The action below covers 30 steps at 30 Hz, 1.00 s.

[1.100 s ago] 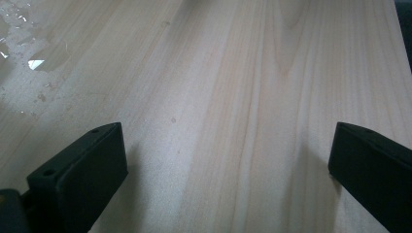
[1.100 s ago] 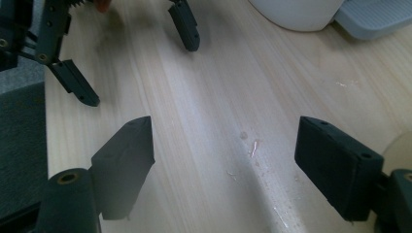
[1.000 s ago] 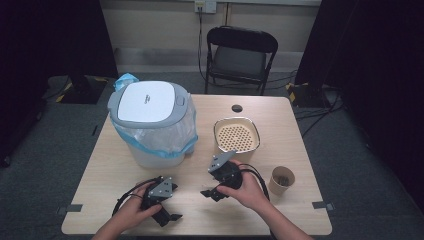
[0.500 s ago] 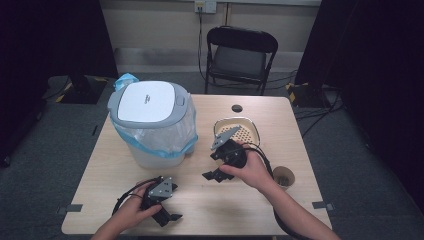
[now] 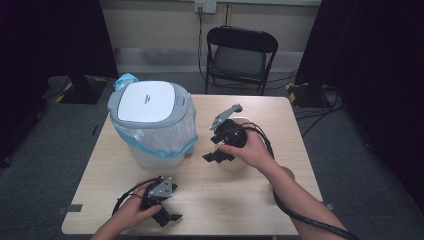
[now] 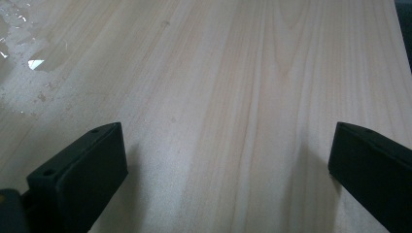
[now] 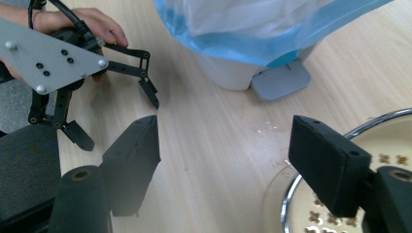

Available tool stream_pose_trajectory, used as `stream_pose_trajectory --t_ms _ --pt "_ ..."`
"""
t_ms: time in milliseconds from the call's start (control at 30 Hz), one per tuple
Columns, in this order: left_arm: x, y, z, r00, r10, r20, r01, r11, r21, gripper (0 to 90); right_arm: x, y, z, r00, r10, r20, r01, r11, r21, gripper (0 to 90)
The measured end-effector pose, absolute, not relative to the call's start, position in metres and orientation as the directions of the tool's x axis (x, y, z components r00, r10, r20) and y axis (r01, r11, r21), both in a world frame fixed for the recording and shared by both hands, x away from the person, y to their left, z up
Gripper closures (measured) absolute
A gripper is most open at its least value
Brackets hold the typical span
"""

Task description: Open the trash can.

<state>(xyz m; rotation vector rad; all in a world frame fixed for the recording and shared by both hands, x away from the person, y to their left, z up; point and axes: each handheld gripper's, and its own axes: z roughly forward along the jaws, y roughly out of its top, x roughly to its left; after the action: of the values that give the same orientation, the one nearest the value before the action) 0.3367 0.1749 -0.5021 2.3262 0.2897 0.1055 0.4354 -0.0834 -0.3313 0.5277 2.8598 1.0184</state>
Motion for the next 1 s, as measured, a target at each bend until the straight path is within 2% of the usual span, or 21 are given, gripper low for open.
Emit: stream_pose_trajectory --t_ms 633,1000 --pt "0.337 0.175 -0.502 0.971 0.240 -0.012 0.175 -0.674 0.718 0.0 0.462 -0.082 -0.293 -0.931 0.361 0.044 0.306 0.713 0.631 32.4" --pt "0.336 0.175 -0.502 0.970 0.241 -0.017 0.180 -0.674 0.716 0.0 0.478 -0.083 -0.268 -0.927 0.373 0.021 0.307 0.728 0.614 41.2"
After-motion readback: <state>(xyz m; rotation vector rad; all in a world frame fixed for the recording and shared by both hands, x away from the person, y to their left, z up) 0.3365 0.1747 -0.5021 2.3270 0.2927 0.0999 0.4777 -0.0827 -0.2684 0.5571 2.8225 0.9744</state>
